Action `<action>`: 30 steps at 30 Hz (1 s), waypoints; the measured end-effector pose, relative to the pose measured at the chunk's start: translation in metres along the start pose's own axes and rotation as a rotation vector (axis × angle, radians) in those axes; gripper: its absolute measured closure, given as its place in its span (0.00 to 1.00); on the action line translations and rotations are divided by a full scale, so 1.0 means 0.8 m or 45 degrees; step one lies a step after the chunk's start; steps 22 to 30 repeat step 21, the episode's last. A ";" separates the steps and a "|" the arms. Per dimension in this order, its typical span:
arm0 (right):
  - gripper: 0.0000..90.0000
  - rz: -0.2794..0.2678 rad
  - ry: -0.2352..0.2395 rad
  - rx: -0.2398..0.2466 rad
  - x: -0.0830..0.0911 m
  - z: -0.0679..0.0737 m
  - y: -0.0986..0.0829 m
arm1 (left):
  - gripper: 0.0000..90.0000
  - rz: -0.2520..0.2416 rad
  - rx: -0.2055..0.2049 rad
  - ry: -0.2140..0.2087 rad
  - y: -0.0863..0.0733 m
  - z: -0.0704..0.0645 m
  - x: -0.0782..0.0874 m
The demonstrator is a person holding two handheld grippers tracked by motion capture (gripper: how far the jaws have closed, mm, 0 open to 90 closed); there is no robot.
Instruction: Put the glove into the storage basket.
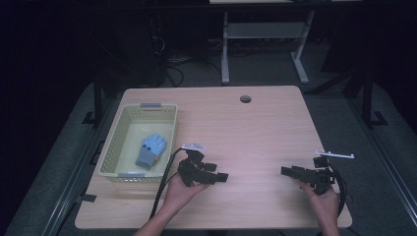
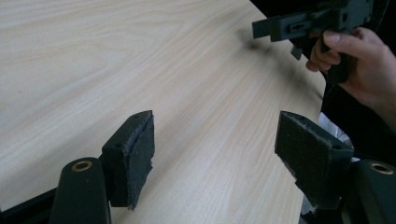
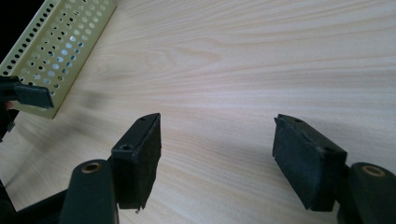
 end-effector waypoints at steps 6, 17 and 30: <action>0.36 -0.017 0.009 -0.005 0.008 0.000 -0.007 | 0.31 0.022 -0.015 -0.002 -0.013 -0.001 -0.008; 0.33 -0.007 0.023 0.035 0.006 0.006 -0.025 | 0.31 0.038 -0.044 -0.022 -0.035 -0.008 -0.017; 0.32 -0.035 0.072 0.068 0.006 0.015 -0.030 | 0.31 0.042 -0.065 -0.028 -0.039 -0.015 -0.017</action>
Point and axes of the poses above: each handheld gripper's, and its own axes: x roughly backward along the jaws, y roughly out of its top, z roughly to its left, the point moved 4 cm from there along -x, roughly forward along the jaws, and after that the axes turned 13 degrees about z, right-handed, at the moved point
